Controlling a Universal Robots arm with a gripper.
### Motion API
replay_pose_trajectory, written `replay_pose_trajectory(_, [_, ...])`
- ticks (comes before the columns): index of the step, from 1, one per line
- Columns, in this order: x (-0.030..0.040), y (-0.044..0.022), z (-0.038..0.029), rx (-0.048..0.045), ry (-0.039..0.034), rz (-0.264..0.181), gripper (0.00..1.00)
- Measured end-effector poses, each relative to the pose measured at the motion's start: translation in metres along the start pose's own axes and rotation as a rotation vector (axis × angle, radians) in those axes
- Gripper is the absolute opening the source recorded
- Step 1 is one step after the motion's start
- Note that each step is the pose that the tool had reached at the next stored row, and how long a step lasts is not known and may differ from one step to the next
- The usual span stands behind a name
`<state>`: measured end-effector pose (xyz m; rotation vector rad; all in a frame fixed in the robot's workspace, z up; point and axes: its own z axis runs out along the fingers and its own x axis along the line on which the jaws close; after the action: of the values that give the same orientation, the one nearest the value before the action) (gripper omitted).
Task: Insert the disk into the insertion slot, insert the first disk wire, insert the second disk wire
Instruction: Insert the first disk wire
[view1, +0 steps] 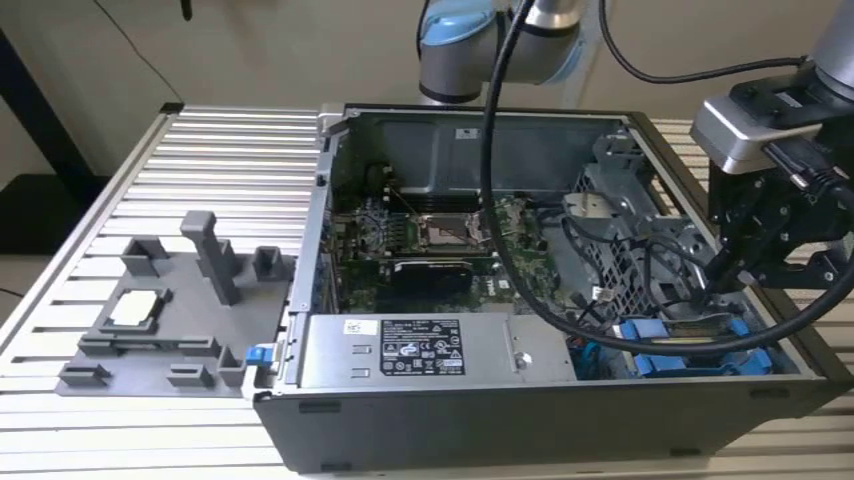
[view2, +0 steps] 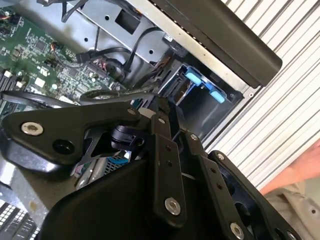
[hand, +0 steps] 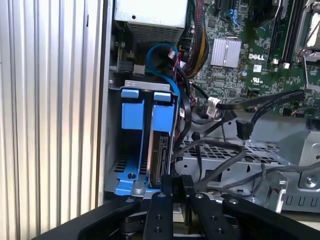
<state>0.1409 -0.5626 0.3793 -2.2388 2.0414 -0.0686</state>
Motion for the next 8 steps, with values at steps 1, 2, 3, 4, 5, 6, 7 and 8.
replay_pose_trajectory(1, [0.0001, -0.0011, 0.0009, -0.0054, -0.0004, 0.000, 0.19])
replay_pose_trajectory(2, [0.0003, -0.0021, 0.0019, -0.0109, -0.0009, 0.001, 0.19])
replay_pose_trajectory(3, [0.0004, -0.0033, 0.0028, -0.0164, -0.0015, 0.001, 0.19])
replay_pose_trajectory(4, [0.0006, -0.0044, 0.0038, -0.0218, -0.0020, 0.001, 0.19])
replay_pose_trajectory(5, [0.0007, -0.0057, 0.0046, -0.0278, -0.0025, 0.002, 0.19])
replay_pose_trajectory(6, [0.0009, -0.0070, 0.0054, -0.0340, -0.0031, 0.002, 0.19])
replay_pose_trajectory(7, [0.0010, -0.0084, 0.0062, -0.0406, -0.0038, 0.002, 0.19])
replay_pose_trajectory(8, [0.0012, -0.0097, 0.0069, -0.0474, -0.0043, 0.002, 0.19])
